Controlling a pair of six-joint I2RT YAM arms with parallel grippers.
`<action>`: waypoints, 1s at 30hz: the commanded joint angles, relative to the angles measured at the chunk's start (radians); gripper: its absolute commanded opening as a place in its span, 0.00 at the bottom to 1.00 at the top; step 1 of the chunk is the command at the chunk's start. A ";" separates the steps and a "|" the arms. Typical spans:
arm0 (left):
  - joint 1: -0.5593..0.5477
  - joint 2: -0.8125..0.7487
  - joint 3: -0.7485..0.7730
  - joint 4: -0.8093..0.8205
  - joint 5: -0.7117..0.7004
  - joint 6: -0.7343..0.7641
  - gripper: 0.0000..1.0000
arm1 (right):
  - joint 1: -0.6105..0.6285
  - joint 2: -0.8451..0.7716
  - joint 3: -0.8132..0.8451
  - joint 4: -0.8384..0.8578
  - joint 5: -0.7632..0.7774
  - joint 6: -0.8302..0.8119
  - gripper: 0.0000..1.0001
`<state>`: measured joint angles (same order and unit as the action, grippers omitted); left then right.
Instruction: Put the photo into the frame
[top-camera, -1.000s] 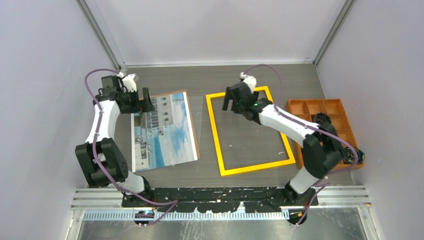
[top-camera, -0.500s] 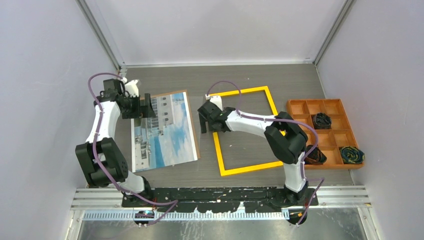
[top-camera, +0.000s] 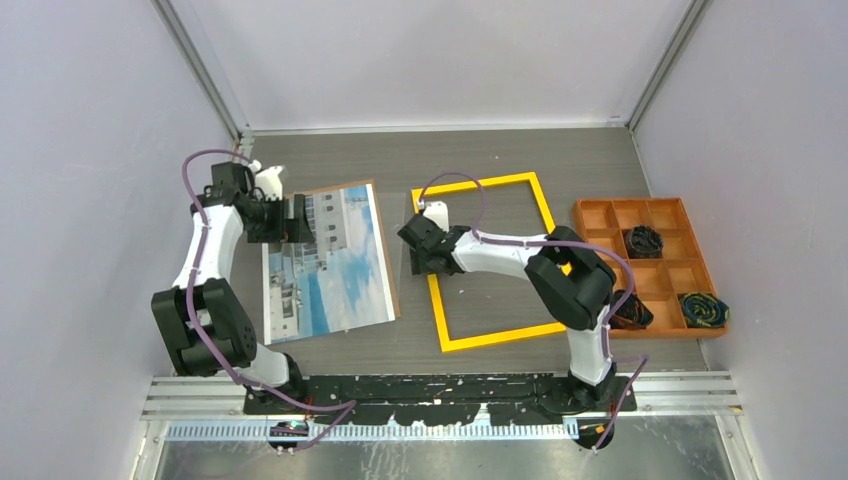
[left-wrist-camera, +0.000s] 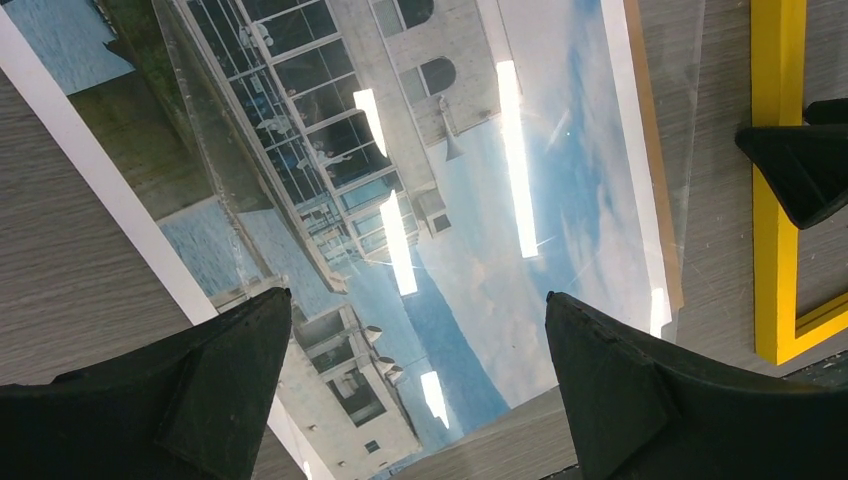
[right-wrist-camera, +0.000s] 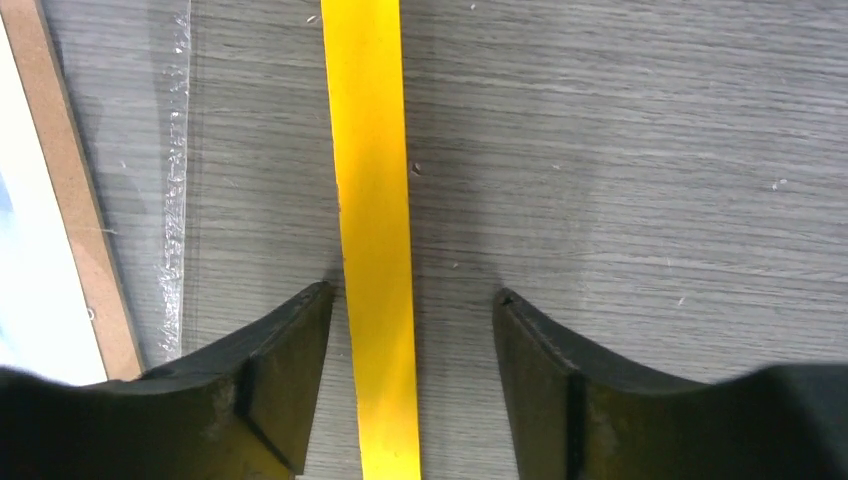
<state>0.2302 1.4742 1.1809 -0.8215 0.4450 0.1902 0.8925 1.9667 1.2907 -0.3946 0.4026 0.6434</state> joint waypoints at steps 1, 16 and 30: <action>-0.037 -0.025 0.013 -0.023 -0.015 0.015 1.00 | 0.024 -0.021 -0.065 0.014 -0.021 0.069 0.58; -0.138 0.045 0.114 -0.110 -0.046 -0.022 1.00 | 0.025 -0.148 0.231 -0.188 -0.085 0.175 0.14; -0.138 0.037 0.169 -0.173 0.015 -0.034 1.00 | 0.024 -0.239 0.509 -0.210 -0.331 0.324 0.10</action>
<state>0.0898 1.5276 1.3037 -0.9585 0.4137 0.1650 0.9134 1.8103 1.7138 -0.6205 0.1486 0.9127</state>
